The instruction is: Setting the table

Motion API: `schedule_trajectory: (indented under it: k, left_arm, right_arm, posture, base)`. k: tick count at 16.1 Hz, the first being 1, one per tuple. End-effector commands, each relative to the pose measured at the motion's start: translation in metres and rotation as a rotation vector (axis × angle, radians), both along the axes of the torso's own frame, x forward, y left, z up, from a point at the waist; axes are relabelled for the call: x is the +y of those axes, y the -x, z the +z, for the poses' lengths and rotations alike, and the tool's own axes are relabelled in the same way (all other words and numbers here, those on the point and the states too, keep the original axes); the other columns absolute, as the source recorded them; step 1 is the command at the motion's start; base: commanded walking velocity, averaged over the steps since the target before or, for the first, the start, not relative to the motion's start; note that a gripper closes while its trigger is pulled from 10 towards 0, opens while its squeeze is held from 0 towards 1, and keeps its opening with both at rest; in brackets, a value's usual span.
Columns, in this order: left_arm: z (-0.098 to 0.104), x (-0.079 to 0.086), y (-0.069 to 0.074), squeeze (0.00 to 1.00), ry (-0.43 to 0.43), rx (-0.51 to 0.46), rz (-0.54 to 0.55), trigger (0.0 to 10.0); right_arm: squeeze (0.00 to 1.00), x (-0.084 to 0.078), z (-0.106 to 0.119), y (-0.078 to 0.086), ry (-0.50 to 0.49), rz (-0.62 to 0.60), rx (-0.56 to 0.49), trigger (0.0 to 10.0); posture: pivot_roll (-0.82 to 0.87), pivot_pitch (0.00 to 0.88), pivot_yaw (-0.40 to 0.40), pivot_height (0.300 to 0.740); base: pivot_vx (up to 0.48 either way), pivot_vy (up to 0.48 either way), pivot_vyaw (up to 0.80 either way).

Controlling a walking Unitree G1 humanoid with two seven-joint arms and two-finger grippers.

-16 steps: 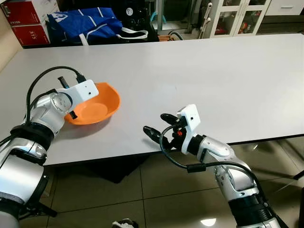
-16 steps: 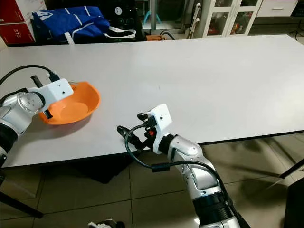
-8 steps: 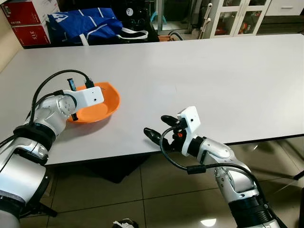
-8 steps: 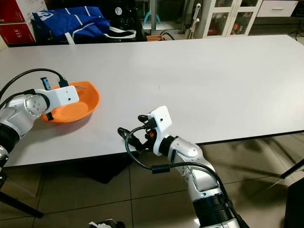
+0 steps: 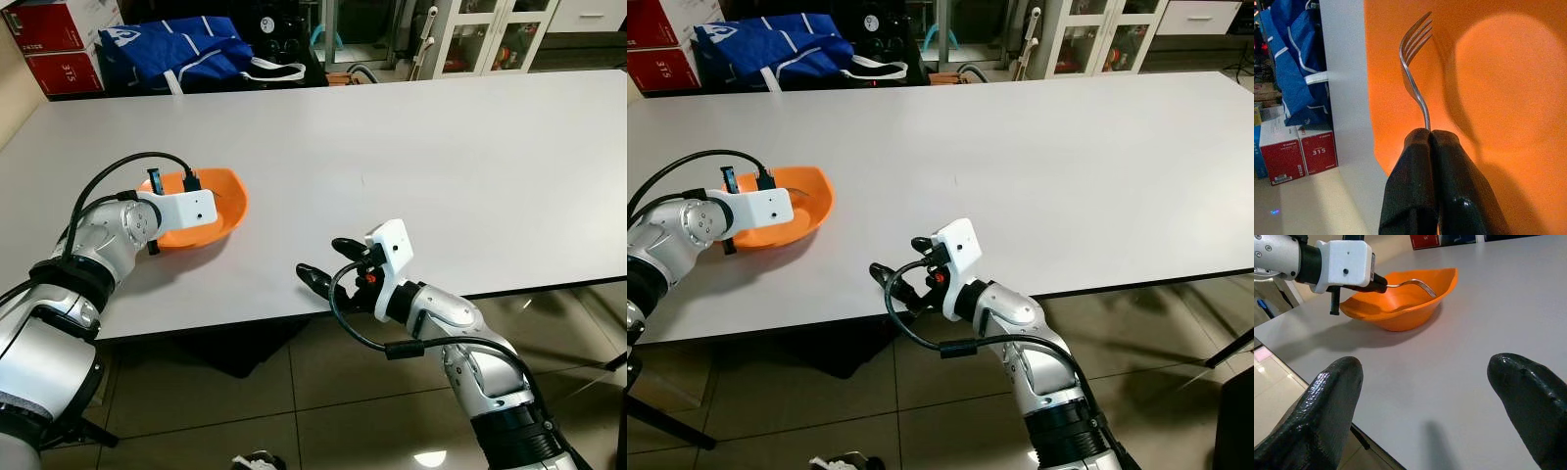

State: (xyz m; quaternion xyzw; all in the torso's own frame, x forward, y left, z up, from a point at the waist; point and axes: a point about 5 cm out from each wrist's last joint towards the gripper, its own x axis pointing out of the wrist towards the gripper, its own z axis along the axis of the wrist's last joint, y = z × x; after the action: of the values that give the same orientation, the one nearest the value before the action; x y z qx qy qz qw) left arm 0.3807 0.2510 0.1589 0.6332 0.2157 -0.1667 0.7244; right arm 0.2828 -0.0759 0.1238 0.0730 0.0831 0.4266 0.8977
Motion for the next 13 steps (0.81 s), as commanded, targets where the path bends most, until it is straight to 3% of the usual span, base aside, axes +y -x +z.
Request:
schedule_trajectory:
  k: [1,9,13]
  left_arm:
    - [0.006,0.003,-0.001,1.0,-0.009,0.005,0.002,10.0]
    - [0.015,0.005,-0.005,1.0,0.005,-0.019,0.025,10.0]
    - [0.031,0.003,-0.011,1.0,0.063,-0.078,0.043,10.0]
  right_arm:
    - [0.0,0.0,0.001,0.001,0.004,-0.002,-0.006,10.0]
    - [0.0,-0.002,0.001,0.001,0.012,-0.002,-0.006,10.0]
    - [0.0,-0.002,0.001,0.001,0.013,0.0,-0.008,10.0]
  posture:
    - [-0.07,0.009,0.073,0.74]
    - [-0.07,0.012,0.067,0.74]
    - [-0.07,0.009,0.061,0.74]
  base:
    - [0.0,0.0,0.0]
    - [0.0,0.0,0.0]
    - [0.0,0.0,0.0]
